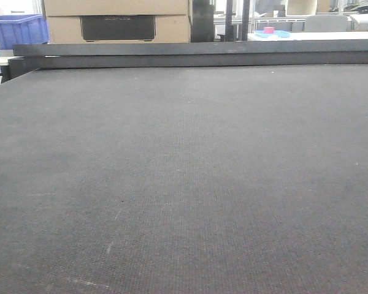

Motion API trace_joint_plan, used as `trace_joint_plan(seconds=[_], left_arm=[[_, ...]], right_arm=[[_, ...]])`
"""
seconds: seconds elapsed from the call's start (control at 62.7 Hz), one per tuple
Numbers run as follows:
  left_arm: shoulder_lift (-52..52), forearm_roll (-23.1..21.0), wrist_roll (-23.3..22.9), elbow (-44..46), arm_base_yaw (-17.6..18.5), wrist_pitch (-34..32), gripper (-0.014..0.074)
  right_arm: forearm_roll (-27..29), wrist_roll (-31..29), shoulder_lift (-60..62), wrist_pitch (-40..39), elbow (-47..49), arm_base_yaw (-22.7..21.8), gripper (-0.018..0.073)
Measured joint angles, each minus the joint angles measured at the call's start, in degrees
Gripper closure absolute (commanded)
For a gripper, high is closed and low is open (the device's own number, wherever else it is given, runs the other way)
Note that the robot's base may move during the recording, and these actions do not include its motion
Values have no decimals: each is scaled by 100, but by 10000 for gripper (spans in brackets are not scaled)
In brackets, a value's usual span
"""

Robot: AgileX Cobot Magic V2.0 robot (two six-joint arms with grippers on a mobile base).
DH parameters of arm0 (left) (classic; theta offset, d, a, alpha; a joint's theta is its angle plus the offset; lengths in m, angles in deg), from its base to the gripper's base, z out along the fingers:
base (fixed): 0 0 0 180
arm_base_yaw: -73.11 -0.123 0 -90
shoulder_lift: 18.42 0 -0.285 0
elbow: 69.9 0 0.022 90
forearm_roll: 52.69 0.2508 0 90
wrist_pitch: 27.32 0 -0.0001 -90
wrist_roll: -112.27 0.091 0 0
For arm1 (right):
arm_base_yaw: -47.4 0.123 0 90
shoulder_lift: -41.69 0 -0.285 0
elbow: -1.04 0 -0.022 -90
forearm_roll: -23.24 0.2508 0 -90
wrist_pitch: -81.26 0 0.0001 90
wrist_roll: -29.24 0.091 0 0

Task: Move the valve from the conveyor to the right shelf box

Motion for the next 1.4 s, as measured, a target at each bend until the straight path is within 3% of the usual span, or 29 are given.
trace_joint_plan(seconds=[0.782, 0.878, 1.085, 1.404], left_arm=[[0, -42, 0, -9, 0, -258, 707], [0, -391, 0, 357, 0, 159, 707], [-338, -494, 0, 1850, 0, 1446, 707], [-2885, -481, 0, 4150, 0, 3370, 707]], right_arm=[[-10, 0, 0, -164, -2, 0, 727], [227, 0, 0, -233, 48, 0, 727], [536, 0, -39, 947, 1266, 0, 727], [479, 0, -2030, 2778, 3463, 0, 727]])
